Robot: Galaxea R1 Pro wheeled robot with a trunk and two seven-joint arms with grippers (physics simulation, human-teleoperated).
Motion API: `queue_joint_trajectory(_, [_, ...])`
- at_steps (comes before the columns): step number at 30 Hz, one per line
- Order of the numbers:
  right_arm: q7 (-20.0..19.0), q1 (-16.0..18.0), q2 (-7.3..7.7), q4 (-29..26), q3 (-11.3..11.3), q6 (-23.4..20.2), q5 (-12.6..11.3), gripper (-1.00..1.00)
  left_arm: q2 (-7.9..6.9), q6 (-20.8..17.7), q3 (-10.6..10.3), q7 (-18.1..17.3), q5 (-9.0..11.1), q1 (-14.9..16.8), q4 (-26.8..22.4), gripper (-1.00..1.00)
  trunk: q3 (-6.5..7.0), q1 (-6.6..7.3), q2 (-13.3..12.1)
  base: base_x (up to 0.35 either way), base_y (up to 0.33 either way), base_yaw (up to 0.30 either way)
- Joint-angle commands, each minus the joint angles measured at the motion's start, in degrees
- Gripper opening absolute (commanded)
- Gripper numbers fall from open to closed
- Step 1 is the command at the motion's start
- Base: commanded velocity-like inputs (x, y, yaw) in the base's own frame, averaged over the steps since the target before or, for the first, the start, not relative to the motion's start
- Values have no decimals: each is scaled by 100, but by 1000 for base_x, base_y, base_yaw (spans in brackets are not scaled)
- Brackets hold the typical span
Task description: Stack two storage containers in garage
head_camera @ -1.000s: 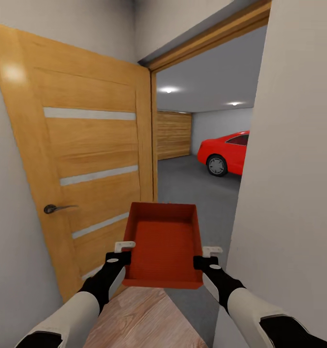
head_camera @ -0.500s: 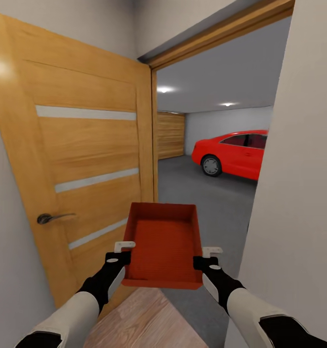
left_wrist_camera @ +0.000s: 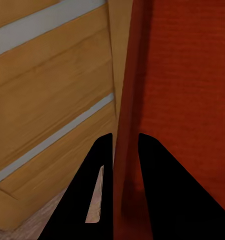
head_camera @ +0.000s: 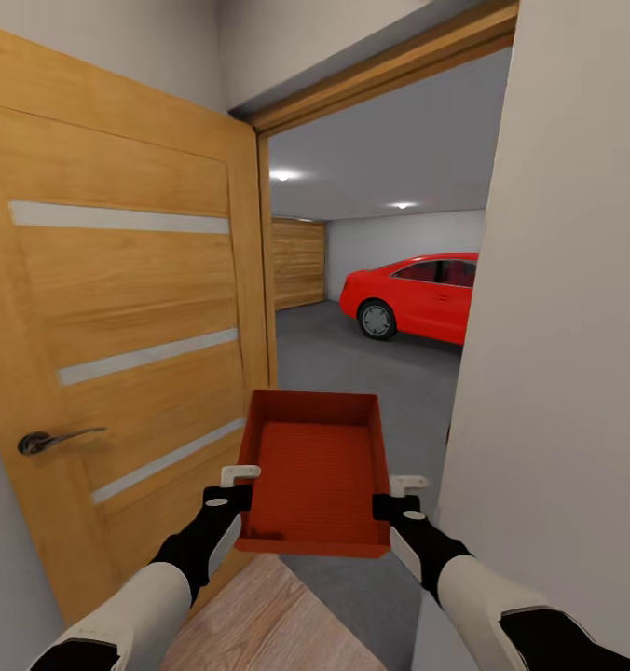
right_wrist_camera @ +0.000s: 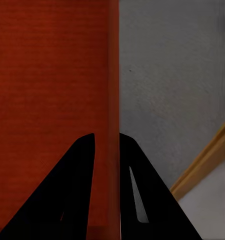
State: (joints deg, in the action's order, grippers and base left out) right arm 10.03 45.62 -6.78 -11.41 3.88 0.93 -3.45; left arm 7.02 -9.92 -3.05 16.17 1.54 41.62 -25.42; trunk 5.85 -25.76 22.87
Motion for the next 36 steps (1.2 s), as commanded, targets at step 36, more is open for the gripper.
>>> queue_joint_trajectory(36, [43, 0, 108, 15, 60, -32, -59, -100, -104, -54, 23, 167, -128, 4, -33, -100, 4, -2, 5, 87, 96, -54])
